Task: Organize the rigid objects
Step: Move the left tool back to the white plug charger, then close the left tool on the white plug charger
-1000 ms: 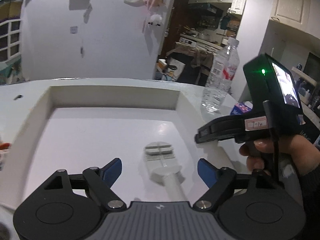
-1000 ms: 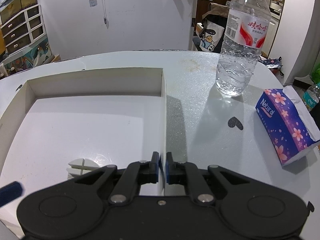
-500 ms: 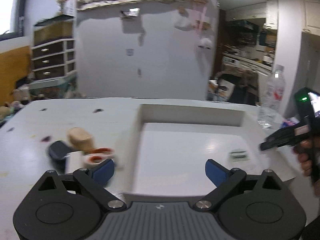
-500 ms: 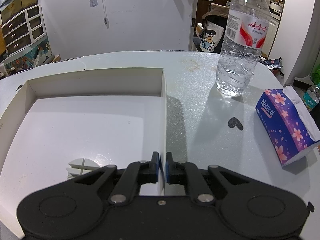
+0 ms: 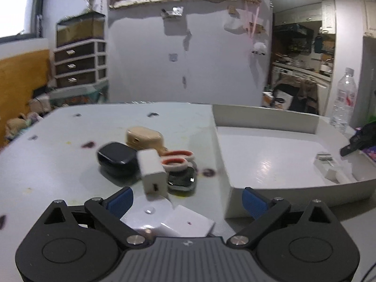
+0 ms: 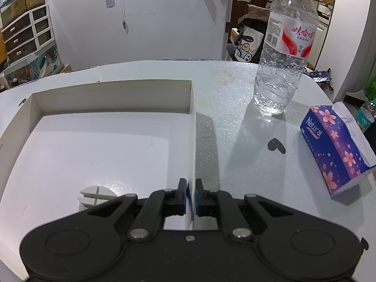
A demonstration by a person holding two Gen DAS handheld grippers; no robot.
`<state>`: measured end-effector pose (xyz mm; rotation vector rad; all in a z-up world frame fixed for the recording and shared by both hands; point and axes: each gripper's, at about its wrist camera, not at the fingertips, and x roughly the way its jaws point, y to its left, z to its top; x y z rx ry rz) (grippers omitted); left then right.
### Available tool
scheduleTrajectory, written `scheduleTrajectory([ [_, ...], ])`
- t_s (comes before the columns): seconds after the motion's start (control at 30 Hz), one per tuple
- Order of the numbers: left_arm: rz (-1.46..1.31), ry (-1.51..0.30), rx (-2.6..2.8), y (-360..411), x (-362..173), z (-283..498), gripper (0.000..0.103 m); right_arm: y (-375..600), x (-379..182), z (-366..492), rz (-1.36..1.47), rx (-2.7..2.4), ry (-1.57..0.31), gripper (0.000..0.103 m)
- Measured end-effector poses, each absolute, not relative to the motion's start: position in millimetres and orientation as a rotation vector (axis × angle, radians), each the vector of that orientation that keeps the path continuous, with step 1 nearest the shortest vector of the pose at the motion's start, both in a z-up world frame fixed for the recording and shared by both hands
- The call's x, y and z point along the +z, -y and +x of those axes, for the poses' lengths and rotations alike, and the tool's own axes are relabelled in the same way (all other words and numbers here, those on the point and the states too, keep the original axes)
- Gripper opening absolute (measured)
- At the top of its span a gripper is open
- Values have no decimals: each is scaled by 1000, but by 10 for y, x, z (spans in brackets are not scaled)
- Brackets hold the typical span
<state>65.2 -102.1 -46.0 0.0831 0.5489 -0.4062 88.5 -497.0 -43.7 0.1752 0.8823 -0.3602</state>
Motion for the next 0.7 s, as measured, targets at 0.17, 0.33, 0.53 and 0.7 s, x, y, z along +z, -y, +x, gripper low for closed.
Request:
scheduleTrajectory([
  [0.17, 100, -642, -455, 1080, -578, 674, 97, 4972, -439, 885, 180, -359, -884, 7],
  [0.33, 110, -679, -508, 1104, -604, 587, 95, 4973, -444, 888, 183, -358, -887, 7],
  [0.53, 136, -712, -510, 1164, -592, 560, 83, 4969, -444, 895, 177, -359, -887, 7],
  [0.7, 161, -737, -418, 1233, -658, 645, 61, 4963, -449, 892, 172, -358, -887, 7],
])
